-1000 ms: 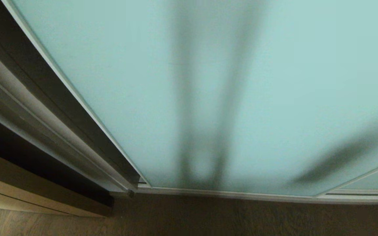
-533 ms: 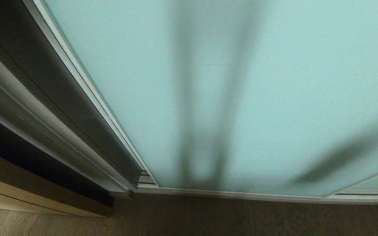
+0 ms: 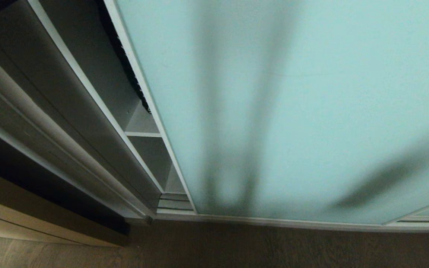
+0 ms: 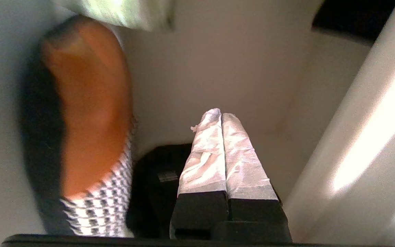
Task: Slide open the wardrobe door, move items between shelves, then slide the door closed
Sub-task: Open the door
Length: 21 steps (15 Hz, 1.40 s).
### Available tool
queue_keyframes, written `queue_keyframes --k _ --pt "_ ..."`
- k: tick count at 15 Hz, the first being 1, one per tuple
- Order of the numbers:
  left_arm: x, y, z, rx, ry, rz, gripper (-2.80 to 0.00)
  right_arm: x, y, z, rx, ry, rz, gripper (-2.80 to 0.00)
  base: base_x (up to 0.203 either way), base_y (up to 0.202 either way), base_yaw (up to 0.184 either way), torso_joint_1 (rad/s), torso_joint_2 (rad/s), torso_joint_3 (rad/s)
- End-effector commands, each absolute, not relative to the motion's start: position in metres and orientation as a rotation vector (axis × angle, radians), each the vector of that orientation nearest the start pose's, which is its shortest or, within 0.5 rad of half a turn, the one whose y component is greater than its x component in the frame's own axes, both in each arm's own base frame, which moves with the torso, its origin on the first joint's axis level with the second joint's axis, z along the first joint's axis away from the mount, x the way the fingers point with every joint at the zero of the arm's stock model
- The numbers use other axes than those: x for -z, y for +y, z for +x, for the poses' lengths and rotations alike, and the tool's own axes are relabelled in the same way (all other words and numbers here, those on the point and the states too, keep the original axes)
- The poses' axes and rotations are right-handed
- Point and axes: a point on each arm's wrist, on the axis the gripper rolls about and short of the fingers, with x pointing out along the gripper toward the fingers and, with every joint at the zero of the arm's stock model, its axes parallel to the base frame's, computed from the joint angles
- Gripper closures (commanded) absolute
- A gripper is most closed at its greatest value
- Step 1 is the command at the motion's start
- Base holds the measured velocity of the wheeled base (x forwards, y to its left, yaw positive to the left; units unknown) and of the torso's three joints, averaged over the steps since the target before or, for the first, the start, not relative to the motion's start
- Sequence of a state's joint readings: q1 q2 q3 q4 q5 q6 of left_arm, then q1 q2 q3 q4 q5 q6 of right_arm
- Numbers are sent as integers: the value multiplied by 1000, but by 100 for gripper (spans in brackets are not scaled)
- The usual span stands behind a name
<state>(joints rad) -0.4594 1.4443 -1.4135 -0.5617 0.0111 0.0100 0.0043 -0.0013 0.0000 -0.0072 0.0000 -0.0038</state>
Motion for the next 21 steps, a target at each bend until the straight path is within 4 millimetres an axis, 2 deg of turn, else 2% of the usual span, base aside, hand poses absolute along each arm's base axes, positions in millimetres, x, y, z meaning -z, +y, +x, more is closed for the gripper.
queue_keyframes --k 1,5,11,13,16,21 --pt "-409 -124 214 491 -481 -126 0 -76 0 -23 -5 -11 -5 0 0 0 0 0 0 0" --pt "-409 -155 210 569 -471 -162 0 -76 0 -23 -5 -11 -5 0 0 0 0 0 0 0" --pt "-405 -189 196 689 -479 -210 0 -76 0 -23 -5 -9 -5 0 0 0 0 0 0 0" --pt "-403 -193 196 665 -467 -219 0 -76 0 -23 -5 -11 -5 0 0 0 0 0 0 0" --pt "-414 -179 188 615 -500 -247 0 -76 0 -23 -5 -9 -5 0 0 0 0 0 0 0" --pt "-420 -116 182 365 -505 -215 0 -76 0 -23 -5 -8 -5 0 0 0 0 0 0 0"
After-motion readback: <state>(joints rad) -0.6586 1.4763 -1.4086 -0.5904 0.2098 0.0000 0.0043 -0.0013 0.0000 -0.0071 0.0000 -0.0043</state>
